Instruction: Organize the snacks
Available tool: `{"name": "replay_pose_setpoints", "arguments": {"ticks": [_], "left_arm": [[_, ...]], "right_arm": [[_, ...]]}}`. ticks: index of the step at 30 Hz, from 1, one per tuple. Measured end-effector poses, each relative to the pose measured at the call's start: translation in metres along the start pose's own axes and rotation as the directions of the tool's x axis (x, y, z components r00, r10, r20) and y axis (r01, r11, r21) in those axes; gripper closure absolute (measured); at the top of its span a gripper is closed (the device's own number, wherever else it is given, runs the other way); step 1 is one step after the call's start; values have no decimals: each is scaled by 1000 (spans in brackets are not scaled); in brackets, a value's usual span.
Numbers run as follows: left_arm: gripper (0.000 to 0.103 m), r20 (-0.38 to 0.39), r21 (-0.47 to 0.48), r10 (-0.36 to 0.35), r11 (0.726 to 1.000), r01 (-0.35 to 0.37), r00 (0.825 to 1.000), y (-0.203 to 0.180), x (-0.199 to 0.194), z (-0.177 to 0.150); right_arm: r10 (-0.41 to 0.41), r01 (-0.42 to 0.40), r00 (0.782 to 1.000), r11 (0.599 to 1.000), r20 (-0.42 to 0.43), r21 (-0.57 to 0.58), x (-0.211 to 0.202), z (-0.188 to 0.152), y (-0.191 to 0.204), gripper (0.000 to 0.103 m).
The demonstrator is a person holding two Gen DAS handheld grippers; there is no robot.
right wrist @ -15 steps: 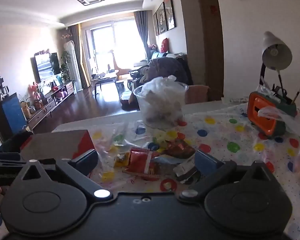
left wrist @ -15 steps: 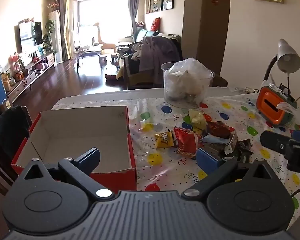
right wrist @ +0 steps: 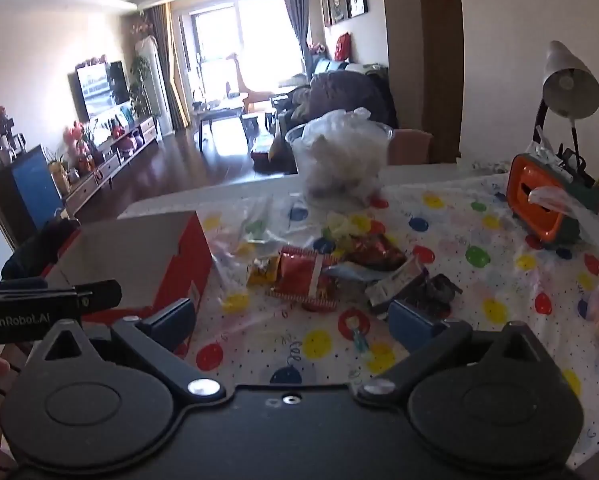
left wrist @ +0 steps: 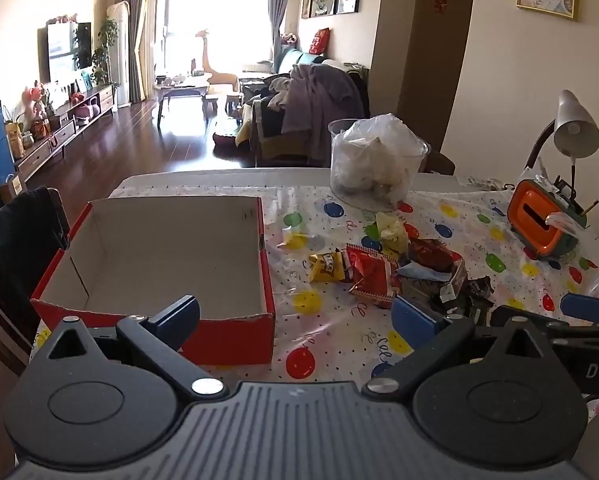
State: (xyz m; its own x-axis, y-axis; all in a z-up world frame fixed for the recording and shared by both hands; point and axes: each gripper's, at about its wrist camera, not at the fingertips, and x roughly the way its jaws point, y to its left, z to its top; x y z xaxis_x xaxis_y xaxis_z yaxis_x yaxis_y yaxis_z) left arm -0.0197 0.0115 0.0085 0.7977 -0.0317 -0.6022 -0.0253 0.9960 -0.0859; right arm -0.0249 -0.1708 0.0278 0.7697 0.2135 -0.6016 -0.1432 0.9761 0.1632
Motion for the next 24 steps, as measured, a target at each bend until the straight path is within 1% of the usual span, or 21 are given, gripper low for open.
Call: {"name": "replay_pose_setpoints", "arguments": {"ticks": [4, 10, 15, 24], "left_arm": [[0, -11, -5, -2, 1000, 2, 1000, -1, 0, -2], [0, -24, 21, 11, 1000, -10, 1000, -9, -4, -3], [0, -38, 23, 9, 1000, -8, 999, -9, -4, -3], [0, -41, 29, 2, 1000, -1, 999, -10, -5, -2]], "right_arm": [[11, -11, 1000, 1000, -1, -9, 3, -6, -5, 0], [-8, 8, 1000, 1000, 4, -14, 0, -5, -5, 0], [7, -8, 1000, 1000, -5, -13, -1, -5, -6, 0], [-1, 0, 1000, 1000, -8, -13, 0, -5, -7, 0]]}}
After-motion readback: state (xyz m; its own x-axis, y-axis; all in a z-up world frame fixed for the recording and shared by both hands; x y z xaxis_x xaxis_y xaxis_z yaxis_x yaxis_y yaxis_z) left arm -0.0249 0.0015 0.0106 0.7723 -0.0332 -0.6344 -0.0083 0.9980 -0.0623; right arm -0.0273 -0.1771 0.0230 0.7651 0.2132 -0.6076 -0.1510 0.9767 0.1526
